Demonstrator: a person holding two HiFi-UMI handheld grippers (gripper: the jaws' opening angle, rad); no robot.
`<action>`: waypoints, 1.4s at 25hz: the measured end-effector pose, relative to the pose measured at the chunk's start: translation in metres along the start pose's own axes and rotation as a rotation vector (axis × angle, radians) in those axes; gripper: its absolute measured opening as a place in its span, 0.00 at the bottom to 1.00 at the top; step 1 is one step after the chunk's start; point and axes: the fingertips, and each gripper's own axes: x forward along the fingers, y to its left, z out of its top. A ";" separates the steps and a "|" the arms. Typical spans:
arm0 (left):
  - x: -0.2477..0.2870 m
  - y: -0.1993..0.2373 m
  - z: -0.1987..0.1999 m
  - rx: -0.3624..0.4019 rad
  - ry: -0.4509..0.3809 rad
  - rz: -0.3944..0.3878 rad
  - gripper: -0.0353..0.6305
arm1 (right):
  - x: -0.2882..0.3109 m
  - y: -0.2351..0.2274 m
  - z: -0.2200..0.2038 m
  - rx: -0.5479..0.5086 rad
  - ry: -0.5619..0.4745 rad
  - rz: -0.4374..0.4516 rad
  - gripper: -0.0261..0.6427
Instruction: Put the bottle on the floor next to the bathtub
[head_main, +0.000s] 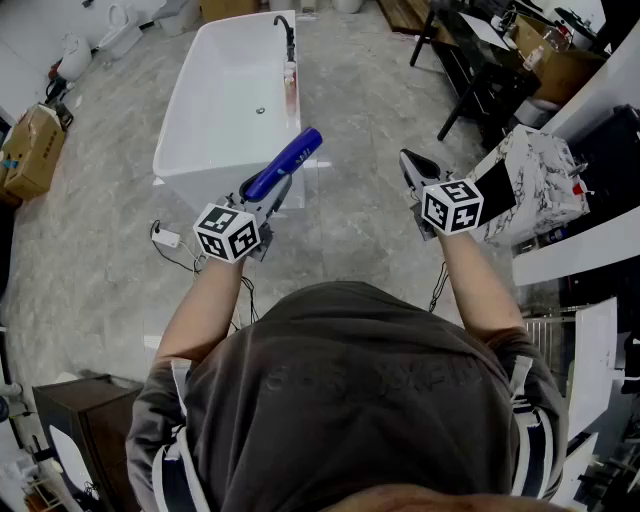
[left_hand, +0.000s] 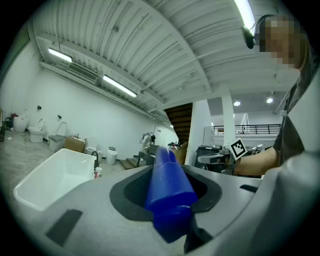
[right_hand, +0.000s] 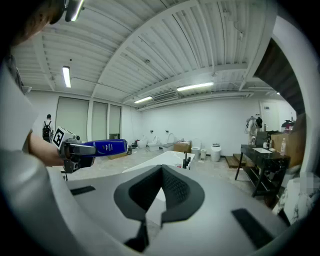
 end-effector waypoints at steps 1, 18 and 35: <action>0.001 -0.001 0.000 0.001 0.001 -0.001 0.26 | -0.001 0.000 0.000 -0.001 -0.001 0.000 0.03; 0.023 -0.023 -0.002 0.009 0.042 0.008 0.26 | -0.013 -0.017 -0.010 -0.014 -0.014 0.037 0.03; 0.052 -0.066 -0.003 -0.013 0.078 0.128 0.26 | -0.019 -0.061 -0.056 -0.028 0.001 0.177 0.03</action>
